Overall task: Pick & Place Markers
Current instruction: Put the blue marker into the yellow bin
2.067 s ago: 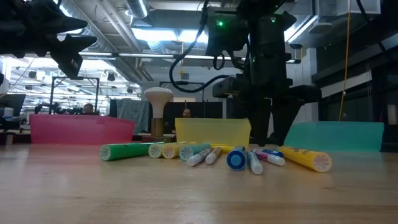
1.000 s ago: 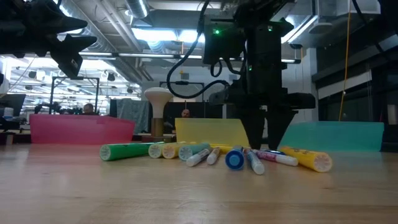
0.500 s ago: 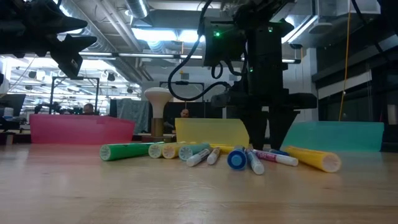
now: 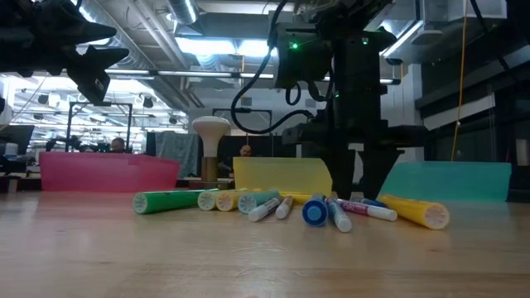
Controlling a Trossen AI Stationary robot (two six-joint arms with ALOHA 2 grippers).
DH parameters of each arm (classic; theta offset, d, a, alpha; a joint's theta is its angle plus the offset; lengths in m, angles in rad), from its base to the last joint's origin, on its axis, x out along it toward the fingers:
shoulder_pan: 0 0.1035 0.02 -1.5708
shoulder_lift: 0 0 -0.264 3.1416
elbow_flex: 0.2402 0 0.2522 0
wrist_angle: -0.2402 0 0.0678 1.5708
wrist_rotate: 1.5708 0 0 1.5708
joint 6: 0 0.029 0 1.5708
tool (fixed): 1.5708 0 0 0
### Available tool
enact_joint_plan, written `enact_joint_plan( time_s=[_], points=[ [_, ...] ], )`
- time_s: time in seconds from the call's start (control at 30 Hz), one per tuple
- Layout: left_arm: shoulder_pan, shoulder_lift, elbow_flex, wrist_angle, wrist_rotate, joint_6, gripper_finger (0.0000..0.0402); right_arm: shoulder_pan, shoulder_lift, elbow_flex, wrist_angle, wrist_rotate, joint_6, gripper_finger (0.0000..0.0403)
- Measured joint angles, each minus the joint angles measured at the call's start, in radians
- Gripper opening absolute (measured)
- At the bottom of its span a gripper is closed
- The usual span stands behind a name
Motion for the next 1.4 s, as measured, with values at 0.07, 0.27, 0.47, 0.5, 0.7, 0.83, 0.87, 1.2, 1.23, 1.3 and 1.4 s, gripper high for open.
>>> enact_joint_plan(
  time_s=[0.07,0.27,0.47,0.5,0.7,0.83,0.87,1.2,1.23,1.3,1.4],
  points=[
    [0.0,0.0,0.0,0.0,0.0,0.0,0.0143,0.0,0.0,-0.001,0.005,0.0,0.0,0.0162],
    [0.0,0.0,0.0,0.0,0.0,0.0,0.0143,-0.004,0.001,-0.002,0.017,-0.001,-0.001,0.0162],
    [0.0,0.0,0.0,0.0,0.0,0.0,0.0143,-0.004,0.002,-0.002,0.026,-0.002,-0.004,0.0132],
    [0.0,0.0,0.0,0.0,0.0,0.0,0.0143,-0.004,0.002,-0.002,0.028,-0.002,-0.004,0.0119],
    [0.0,0.0,0.0,0.0,0.0,0.0,0.0143,-0.004,0.003,-0.002,0.037,-0.004,-0.008,0.0032],
    [0.0,0.0,0.0,0.0,0.0,0.0,0.0143,-0.005,0.003,-0.002,0.042,-0.001,-0.023,0.0027],
    [0.0,0.0,0.0,0.0,0.0,0.0,0.0143,-0.005,0.003,-0.002,0.042,-0.001,-0.024,0.0027],
    [0.0,0.0,0.0,0.0,0.0,0.0,0.0143,-0.007,0.004,-0.003,0.048,-0.001,-0.058,0.0031],
    [0.0,0.0,0.0,0.0,0.0,0.0,0.0143,-0.007,0.004,-0.003,0.048,-0.001,-0.058,0.0031],
    [0.0,0.0,0.0,0.0,0.0,0.0,0.0143,-0.007,0.004,-0.003,0.048,-0.001,-0.059,0.0031],
    [0.0,0.0,0.0,0.0,0.0,0.0,0.0143,-0.007,0.004,-0.004,0.05,-0.001,-0.064,0.0031]
  ],
)
